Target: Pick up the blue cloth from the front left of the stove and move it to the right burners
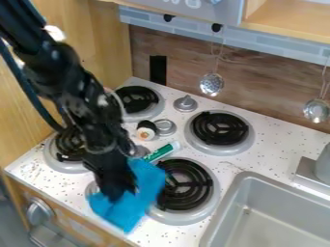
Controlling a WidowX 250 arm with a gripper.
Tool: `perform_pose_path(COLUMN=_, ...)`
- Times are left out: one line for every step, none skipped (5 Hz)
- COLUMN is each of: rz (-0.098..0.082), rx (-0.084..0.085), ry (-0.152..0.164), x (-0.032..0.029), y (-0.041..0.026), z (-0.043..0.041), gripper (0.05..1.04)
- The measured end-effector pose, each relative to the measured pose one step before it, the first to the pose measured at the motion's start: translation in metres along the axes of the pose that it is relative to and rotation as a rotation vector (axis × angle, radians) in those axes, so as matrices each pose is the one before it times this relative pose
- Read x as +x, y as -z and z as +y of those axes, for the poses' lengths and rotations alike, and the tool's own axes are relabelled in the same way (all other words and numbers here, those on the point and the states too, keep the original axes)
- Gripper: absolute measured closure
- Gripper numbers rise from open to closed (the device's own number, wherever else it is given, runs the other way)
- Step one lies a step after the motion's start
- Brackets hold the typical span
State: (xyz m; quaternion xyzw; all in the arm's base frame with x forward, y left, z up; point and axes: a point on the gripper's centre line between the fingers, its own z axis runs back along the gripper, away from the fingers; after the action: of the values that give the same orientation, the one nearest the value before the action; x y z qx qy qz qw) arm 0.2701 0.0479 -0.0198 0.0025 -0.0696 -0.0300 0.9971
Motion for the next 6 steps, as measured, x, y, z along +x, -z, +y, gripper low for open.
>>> perform_pose_path(rz=-0.0243, rx=0.062, ry=-0.0937, x=0.00659, y=-0.00632, z=0.03127, gripper=0.988)
perform_pose_path(rz=-0.0168, rx=0.0332, ry=-0.0549, x=0.00493, y=-0.00547, z=0.02151, gripper=0.988)
perform_pose_path(rz=-0.0278, rx=0.0205, ry=-0.038, x=0.00844, y=-0.00616, z=0.01221, gripper=0.988)
perform_pose_path(rz=-0.024, rx=-0.0106, ry=-0.0256, x=0.00499, y=-0.00834, z=0.00497, gripper=0.988)
perform_pose_path(rz=0.002, rx=-0.0348, ry=0.0056, x=0.00023, y=-0.00158, z=-0.00622, gripper=0.988)
perform_pose_path(rz=-0.0034, rx=-0.0619, ry=0.0366, x=0.00414, y=-0.00708, z=-0.02899, gripper=0.988)
